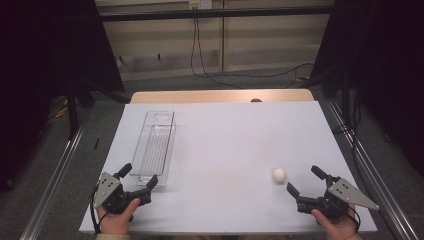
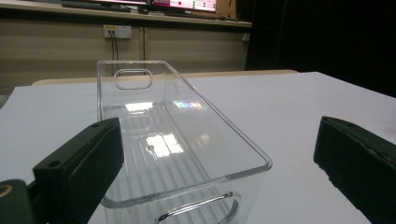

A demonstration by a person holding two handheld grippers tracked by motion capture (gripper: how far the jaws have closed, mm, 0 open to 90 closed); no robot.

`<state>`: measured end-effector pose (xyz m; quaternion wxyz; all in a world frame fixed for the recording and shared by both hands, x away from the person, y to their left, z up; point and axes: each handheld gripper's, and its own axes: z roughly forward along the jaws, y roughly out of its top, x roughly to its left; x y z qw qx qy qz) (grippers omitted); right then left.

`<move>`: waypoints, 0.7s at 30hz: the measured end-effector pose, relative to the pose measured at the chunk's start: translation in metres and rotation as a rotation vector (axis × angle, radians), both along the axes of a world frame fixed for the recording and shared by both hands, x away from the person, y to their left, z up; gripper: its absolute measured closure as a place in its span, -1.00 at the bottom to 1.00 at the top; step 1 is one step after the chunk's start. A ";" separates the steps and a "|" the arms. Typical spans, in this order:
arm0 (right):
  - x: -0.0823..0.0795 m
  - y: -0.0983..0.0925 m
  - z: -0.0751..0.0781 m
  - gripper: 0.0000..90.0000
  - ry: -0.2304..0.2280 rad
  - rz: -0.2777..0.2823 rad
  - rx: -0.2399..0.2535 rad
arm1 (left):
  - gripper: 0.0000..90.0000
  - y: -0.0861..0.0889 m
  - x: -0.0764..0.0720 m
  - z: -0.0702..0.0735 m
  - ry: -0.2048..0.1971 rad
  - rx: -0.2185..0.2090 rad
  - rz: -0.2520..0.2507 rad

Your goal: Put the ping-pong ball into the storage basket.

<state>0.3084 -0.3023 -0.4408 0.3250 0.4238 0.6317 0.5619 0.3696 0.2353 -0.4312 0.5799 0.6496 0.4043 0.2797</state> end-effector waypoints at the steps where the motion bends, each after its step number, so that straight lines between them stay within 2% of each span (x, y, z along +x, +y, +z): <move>1: 0.000 0.000 0.000 -1.00 0.000 0.002 0.001 | -0.96 0.000 0.000 0.000 0.002 0.000 -0.001; 6: 0.000 0.000 0.000 -0.99 0.002 0.004 0.000 | -0.96 0.000 0.000 0.000 0.005 0.003 0.010; 19: -0.001 -0.002 0.001 -0.99 0.002 0.000 0.002 | -0.96 -0.003 0.000 0.002 0.006 0.010 -0.013; 21: -0.001 -0.002 0.001 -0.99 0.003 0.000 0.003 | -0.96 -0.004 0.000 0.002 0.006 0.013 -0.001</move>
